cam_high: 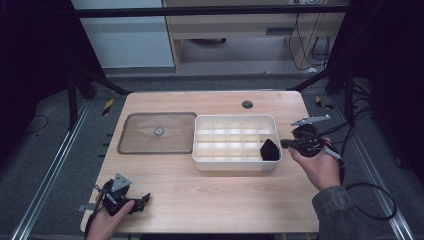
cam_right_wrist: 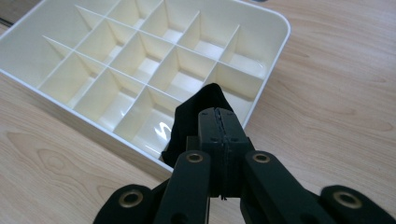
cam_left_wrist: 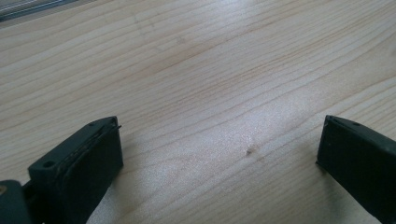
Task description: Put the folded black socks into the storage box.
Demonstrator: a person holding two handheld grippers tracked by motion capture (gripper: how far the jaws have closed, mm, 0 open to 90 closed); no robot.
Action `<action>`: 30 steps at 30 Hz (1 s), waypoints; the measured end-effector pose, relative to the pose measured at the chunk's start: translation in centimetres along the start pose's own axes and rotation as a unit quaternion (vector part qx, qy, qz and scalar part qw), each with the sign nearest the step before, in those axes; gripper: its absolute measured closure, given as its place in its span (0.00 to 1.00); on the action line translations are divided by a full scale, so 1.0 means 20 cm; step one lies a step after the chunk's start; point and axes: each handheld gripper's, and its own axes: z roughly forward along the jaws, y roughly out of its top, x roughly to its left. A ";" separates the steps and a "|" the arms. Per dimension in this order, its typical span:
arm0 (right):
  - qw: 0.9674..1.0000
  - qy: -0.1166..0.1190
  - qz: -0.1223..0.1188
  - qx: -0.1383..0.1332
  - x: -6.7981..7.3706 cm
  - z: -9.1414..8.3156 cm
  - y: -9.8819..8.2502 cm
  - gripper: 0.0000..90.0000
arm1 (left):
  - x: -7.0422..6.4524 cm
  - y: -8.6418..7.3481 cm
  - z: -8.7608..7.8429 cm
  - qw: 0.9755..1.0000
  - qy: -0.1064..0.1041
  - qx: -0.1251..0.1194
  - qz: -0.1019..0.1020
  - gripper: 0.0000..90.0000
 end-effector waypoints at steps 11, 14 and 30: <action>1.000 0.002 -0.012 -0.025 0.03 -0.11 0.02 1.00 | 0.00 0.00 0.00 1.000 0.000 0.000 0.000 0.00; 0.999 0.003 -0.013 -0.030 0.03 -0.13 0.03 1.00 | 0.00 0.00 0.00 1.000 0.000 0.000 0.000 0.00; 0.998 0.000 -0.014 -0.053 0.04 -0.20 0.01 0.92 | 0.00 0.00 0.00 1.000 0.000 0.001 0.000 0.00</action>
